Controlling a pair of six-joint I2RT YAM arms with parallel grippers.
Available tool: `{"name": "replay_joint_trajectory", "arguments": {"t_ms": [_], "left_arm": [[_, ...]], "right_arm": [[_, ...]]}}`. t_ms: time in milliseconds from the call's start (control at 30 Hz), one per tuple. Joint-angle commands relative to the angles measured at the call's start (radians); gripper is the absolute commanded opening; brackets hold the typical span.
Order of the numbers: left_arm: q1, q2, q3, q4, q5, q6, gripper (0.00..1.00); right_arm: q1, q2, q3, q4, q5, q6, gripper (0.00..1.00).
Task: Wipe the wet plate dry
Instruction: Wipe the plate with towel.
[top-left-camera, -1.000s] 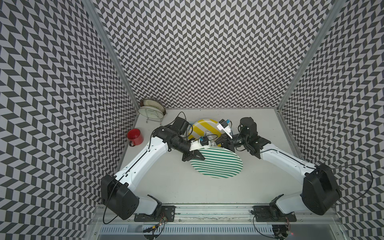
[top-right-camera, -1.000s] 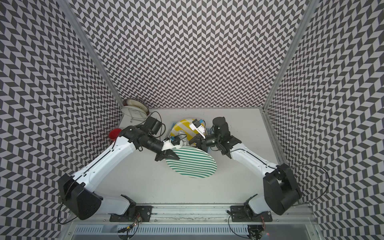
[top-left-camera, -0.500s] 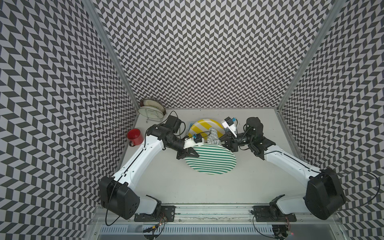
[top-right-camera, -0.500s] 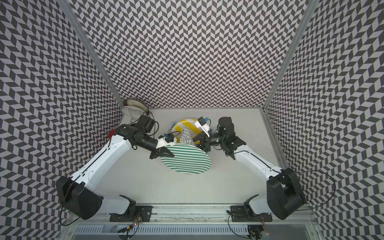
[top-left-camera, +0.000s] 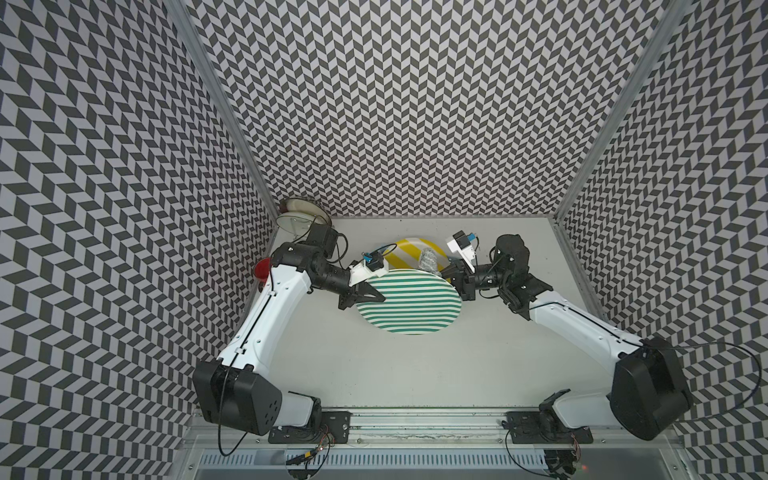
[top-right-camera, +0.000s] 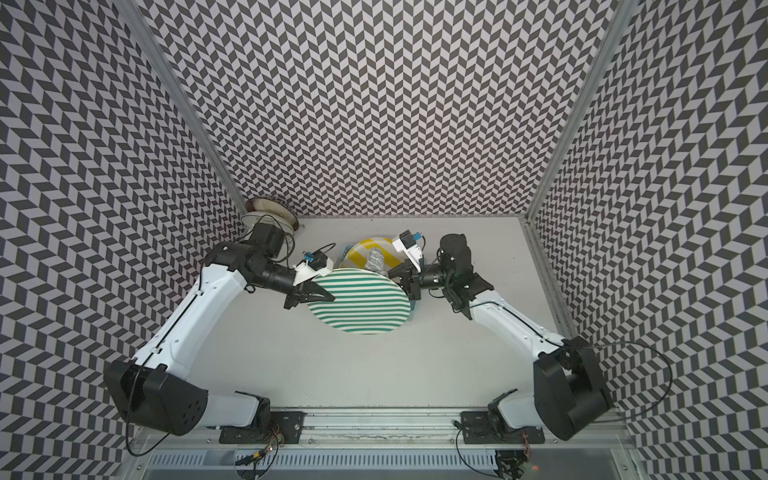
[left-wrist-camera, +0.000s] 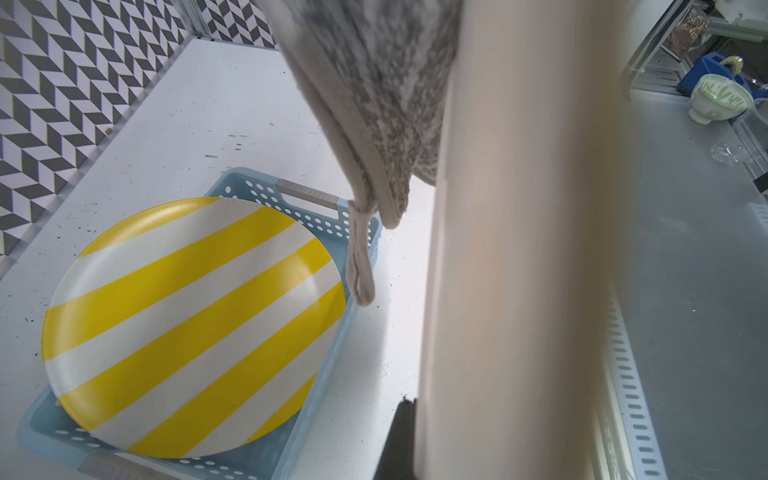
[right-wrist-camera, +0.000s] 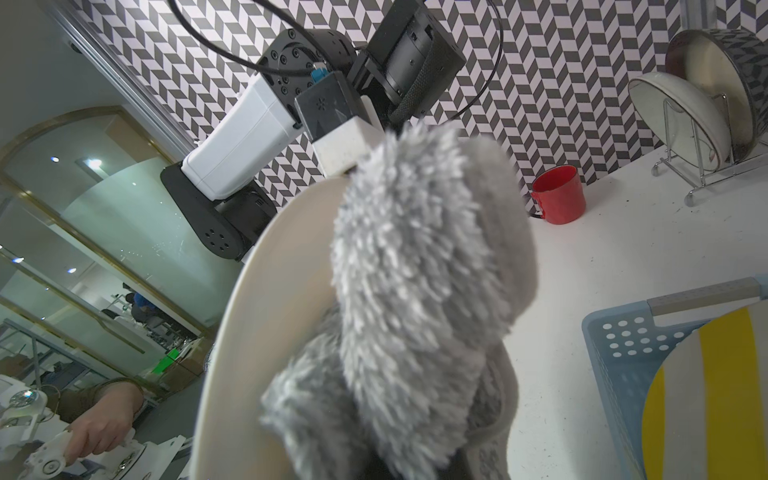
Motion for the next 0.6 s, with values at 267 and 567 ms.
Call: {"name": "replay_joint_trajectory", "arguments": {"t_ms": [267, 567], "left_arm": [[0.134, 0.065, 0.099, 0.035, 0.055, -0.033, 0.00], [0.211, 0.103, 0.119, 0.012, 0.102, -0.034, 0.00]], "right_arm": [[0.001, -0.078, -0.038, 0.054, -0.066, 0.031, 0.00], [-0.032, -0.116, -0.073, 0.133, -0.025, 0.083, 0.00]]}}
